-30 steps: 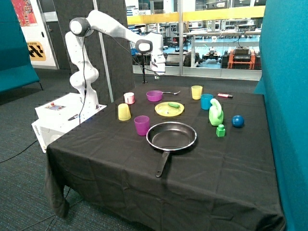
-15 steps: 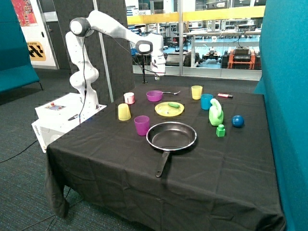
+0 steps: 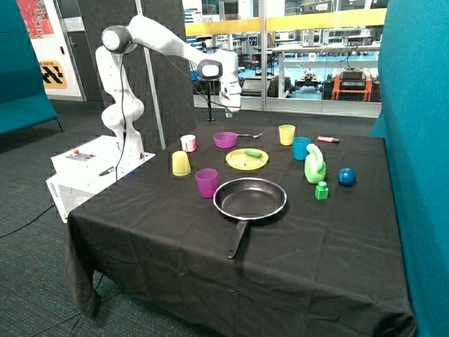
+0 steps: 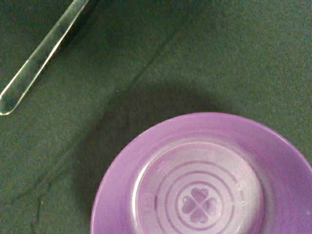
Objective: Roll the dices in the bowl
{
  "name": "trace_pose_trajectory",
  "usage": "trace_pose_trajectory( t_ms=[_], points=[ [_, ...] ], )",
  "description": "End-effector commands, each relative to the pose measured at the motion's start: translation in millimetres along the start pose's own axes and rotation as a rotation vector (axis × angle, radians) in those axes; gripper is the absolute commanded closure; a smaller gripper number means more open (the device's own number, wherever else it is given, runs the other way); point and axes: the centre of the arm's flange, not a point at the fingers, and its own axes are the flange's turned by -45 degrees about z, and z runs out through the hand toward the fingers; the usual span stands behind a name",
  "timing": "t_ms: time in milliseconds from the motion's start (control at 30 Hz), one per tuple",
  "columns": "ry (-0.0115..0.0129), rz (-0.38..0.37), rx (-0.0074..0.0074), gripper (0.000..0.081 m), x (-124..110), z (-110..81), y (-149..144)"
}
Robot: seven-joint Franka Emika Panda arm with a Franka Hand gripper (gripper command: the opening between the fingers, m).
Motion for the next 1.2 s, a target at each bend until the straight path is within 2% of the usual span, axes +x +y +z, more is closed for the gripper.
trace_pose_trajectory(
  t_ms=[0, 67, 200, 300, 400, 467, 600, 800, 933, 1033, 1167],
  points=[
    [0.0043, -0.003, -0.0005, 0.0145, -3, 0.8, -1],
    [0.0043, -0.005, -0.0005, 0.0188, -4, 0.7, -2],
    [0.0043, -0.008, -0.0005, 0.0191, -6, 0.0, -5],
    [0.0043, -0.01, -0.0005, 0.0135, -6, -0.7, -6],
    [0.0043, -0.01, -0.0005, 0.0138, -7, -2.5, -6],
    [0.0043, -0.009, -0.0005, 0.0168, -6, -4.7, -5],
    [0.0043, 0.013, -0.0005, 0.0325, -4, -7.1, 5],
    [0.0043, 0.065, -0.0004, 0.0452, -2, -6.6, 28],
    [0.0043, 0.102, -0.0003, 0.0492, -2, -4.4, 47],
    [0.0044, 0.132, -0.0002, 0.0462, -4, -2.0, 62],
    [0.0044, 0.171, -0.0001, 0.0473, -8, 2.4, 82]
  ],
)
